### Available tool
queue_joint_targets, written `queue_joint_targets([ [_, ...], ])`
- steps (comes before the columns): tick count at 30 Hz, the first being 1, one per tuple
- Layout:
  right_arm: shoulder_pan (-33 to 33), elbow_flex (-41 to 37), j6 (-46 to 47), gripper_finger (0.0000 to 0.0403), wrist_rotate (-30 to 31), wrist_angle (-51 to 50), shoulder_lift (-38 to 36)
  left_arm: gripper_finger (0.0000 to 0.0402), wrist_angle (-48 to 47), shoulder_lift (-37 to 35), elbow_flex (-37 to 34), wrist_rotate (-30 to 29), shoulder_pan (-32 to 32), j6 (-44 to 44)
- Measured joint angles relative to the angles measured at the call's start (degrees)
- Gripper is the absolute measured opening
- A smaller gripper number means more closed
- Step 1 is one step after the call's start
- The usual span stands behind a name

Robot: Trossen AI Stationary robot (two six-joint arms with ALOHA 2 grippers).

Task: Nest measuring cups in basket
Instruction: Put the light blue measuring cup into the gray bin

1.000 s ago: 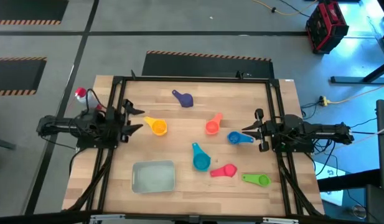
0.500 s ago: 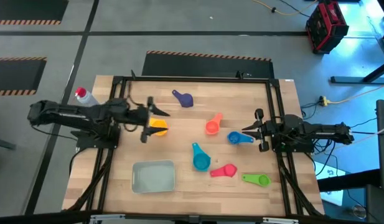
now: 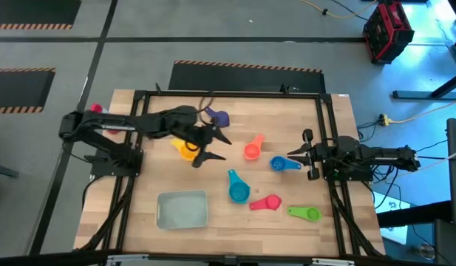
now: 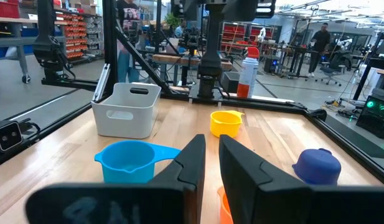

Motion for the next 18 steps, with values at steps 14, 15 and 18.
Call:
queue_joint_targets([
  [14,0.0,0.0,0.0,0.0053,0.0,0.0,0.0,0.0267,-7.0,19.7,12.3,9.6,0.3,9.5],
  [15,0.0,0.0,0.0,0.0053,0.0,0.0,0.0,0.0267,-8.0,20.7,12.7,9.6,0.3,10.2],
  [18,0.0,0.0,0.0,0.0053,0.0,0.0,0.0,0.0267,-10.2,23.7,13.6,9.5,0.3,11.8],
])
